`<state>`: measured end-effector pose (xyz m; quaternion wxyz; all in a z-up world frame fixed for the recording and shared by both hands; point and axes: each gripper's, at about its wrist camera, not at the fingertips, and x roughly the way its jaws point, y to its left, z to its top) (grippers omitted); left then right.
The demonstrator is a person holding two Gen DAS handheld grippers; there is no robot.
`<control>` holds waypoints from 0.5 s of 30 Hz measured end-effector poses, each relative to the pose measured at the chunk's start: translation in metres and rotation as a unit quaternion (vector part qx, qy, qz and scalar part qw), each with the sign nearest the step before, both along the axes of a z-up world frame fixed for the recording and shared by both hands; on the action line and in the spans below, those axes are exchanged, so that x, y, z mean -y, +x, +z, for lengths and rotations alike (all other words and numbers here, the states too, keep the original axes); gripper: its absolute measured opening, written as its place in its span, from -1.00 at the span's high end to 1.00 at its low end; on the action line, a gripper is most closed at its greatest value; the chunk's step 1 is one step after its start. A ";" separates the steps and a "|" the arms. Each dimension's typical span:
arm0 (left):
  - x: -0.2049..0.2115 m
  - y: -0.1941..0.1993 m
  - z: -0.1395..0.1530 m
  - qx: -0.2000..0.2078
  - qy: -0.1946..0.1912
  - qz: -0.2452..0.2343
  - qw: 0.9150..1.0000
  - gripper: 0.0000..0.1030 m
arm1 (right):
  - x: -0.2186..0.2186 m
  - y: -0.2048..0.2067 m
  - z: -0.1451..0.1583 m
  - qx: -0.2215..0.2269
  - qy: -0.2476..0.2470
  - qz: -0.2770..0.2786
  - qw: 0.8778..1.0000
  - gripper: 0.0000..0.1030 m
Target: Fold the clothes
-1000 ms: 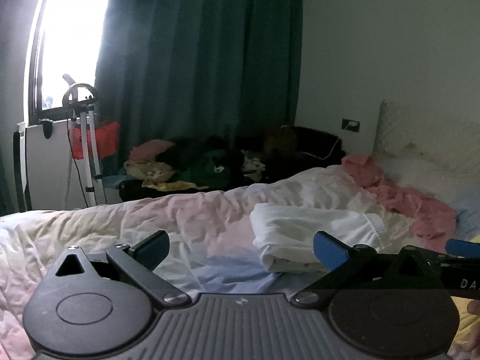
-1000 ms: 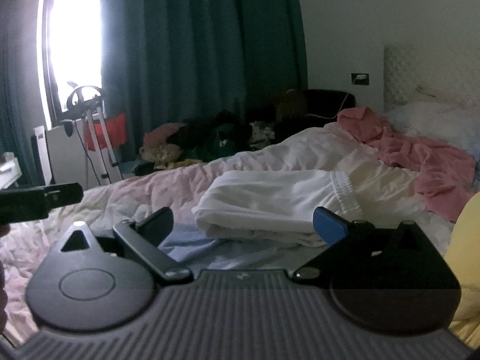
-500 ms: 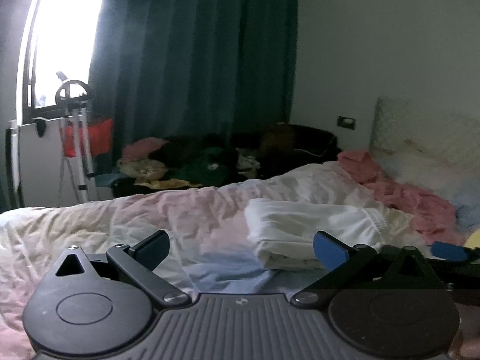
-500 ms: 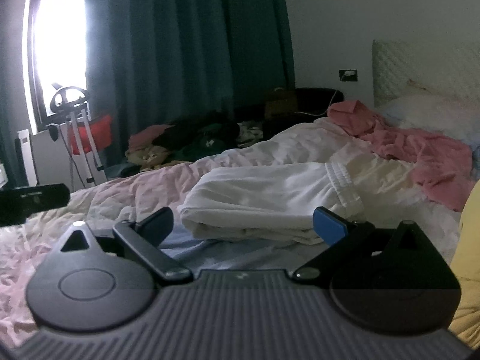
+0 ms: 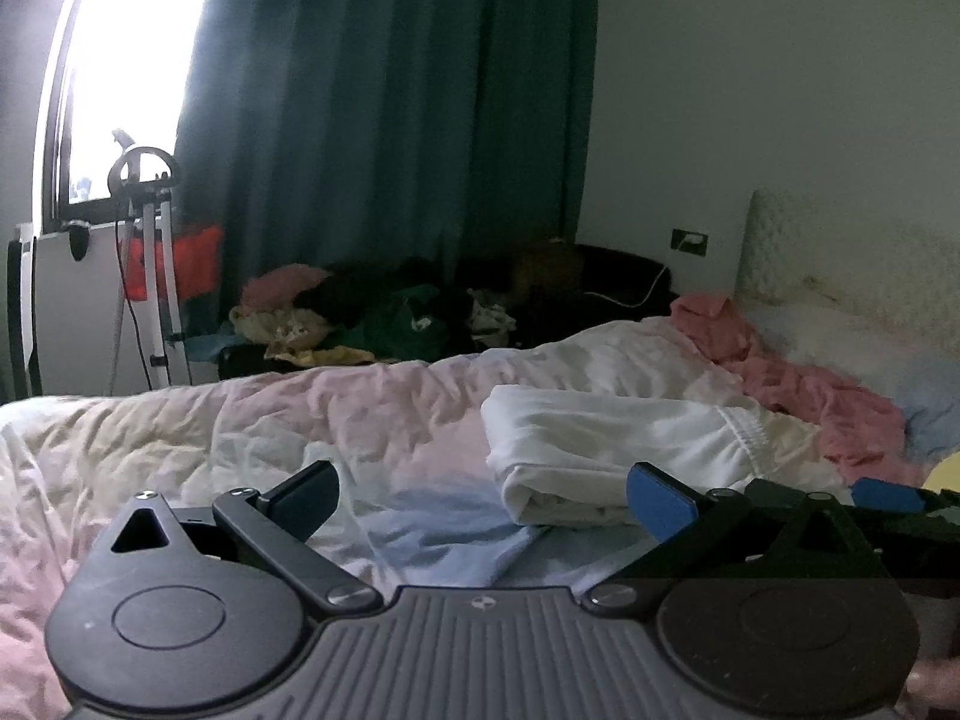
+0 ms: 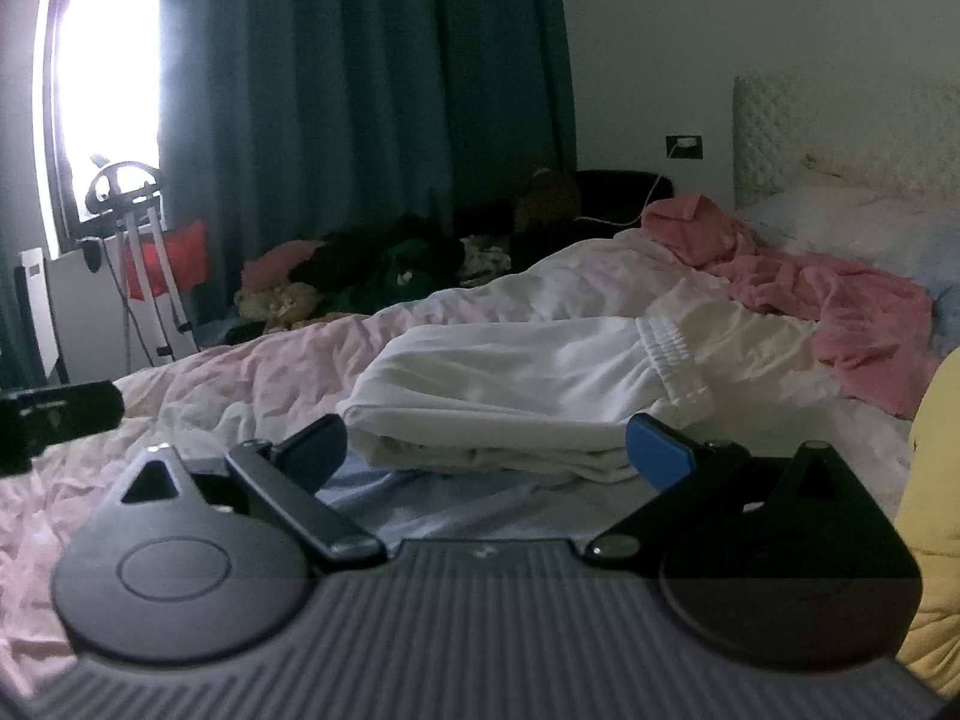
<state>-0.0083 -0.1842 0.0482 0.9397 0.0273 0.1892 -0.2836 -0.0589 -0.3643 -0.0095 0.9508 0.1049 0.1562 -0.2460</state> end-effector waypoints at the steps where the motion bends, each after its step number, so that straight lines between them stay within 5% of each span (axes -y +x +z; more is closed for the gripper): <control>1: 0.000 0.000 -0.001 0.000 0.001 0.002 1.000 -0.99 | 0.000 0.000 0.000 -0.001 0.000 -0.001 1.000 -0.96; 15: -0.005 -0.003 -0.002 0.007 0.013 0.016 1.000 -0.99 | -0.008 0.000 -0.002 -0.009 -0.011 0.005 1.000 -0.96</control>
